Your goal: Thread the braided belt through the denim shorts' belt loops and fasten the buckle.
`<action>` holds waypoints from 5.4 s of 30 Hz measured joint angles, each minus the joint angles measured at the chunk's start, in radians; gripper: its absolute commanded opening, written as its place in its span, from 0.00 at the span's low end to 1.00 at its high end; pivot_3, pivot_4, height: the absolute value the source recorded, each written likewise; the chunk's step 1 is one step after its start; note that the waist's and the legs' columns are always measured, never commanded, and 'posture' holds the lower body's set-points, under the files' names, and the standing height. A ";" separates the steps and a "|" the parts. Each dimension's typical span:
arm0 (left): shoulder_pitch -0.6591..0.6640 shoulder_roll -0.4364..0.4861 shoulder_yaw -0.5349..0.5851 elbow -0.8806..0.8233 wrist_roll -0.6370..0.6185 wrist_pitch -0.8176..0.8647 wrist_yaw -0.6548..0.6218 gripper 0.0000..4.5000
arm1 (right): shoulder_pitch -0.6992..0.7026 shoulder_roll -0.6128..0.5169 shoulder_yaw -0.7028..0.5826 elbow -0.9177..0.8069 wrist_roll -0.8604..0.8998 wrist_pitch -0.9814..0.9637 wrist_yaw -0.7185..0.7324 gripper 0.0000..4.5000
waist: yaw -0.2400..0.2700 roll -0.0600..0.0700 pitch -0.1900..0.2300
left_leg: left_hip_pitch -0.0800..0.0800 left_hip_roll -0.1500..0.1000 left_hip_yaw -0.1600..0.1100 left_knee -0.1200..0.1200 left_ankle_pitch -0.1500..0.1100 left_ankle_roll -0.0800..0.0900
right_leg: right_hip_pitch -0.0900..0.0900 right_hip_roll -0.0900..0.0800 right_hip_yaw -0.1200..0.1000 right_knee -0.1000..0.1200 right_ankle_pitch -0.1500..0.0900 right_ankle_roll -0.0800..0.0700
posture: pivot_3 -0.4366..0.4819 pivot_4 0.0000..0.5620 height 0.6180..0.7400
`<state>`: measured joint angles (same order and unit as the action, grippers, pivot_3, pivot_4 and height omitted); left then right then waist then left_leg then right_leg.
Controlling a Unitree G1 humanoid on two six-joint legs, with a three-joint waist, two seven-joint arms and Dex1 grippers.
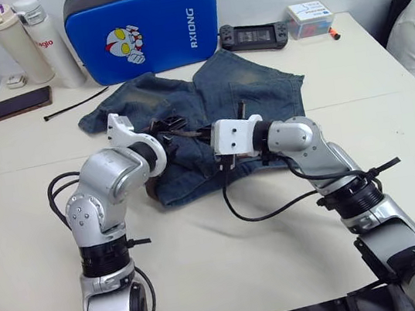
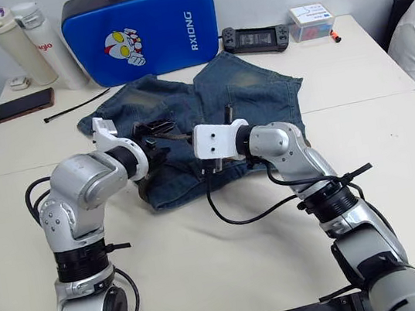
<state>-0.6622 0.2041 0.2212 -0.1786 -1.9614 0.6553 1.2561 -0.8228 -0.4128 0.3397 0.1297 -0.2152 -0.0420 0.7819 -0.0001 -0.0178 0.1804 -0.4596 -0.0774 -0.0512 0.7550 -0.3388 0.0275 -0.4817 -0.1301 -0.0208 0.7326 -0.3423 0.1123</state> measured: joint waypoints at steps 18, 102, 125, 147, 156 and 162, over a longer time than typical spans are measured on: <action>-0.028 -0.031 0.030 0.072 0.000 0.008 -0.028 0.01 | 0.026 -0.012 0.000 -0.052 0.004 0.005 0.012 0.00 | 0.000 0.000 0.000 | 0.000 0.000 0.000 0.000 0.000 0.000 | 0.000 0.000 0.000 0.000 0.000 0.000 | 0.48 0.27 0.38; 0.251 -0.150 -0.122 -0.121 0.580 -0.042 -0.175 0.00 | -0.097 -0.411 -0.118 -0.204 0.524 0.845 0.490 0.99 | 0.028 -0.001 0.000 | 0.000 -0.001 0.001 0.001 -0.001 0.001 | 0.002 -0.002 0.000 -0.005 0.000 0.000 | 0.48 0.27 0.38; 0.214 -0.375 -0.133 -0.009 0.875 -0.077 -0.299 0.00 | -0.187 -0.362 -0.049 -0.108 0.501 0.785 0.523 0.99 | 0.060 -0.001 0.000 | 0.000 -0.002 0.002 0.004 -0.001 0.001 | 0.004 -0.002 -0.001 -0.006 0.000 0.001 | 0.48 0.27 0.38; 0.115 -0.382 -0.114 0.099 0.901 0.074 -0.356 0.00 | -0.171 -0.363 -0.049 -0.139 0.501 0.816 0.491 0.99 | 0.077 -0.001 0.000 | -0.001 -0.002 0.002 0.006 -0.001 0.002 | 0.004 -0.003 -0.001 -0.007 0.001 0.003 | 0.48 0.27 0.38; 0.086 -0.374 -0.115 0.179 0.903 0.085 -0.469 0.00 | -0.151 -0.379 -0.049 -0.163 0.502 0.828 0.479 0.99 | 0.084 -0.002 -0.001 | 0.000 -0.009 -0.001 0.006 0.000 0.004 | 0.007 -0.004 -0.001 -0.006 0.002 0.003 | 0.48 0.27 0.38; 0.085 -0.373 -0.118 0.177 0.840 0.183 -0.519 0.46 | -0.134 -0.403 -0.059 -0.169 0.502 0.829 0.468 1.00 | 0.083 -0.002 -0.001 | 0.000 -0.014 -0.005 0.006 0.000 0.007 | 0.009 -0.007 0.000 -0.006 0.002 0.003 | 0.48 0.27 0.38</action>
<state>-0.5772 -0.1693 0.1033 -0.0020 -1.1217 0.8381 0.7374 -0.9570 -0.8163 0.2805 -0.0389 0.2864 0.7870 1.2503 0.0830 -0.0195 0.1797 -0.4593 -0.0917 -0.0558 0.7614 -0.3385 0.0346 -0.4729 -0.1366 -0.0209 0.7263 -0.3406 0.1154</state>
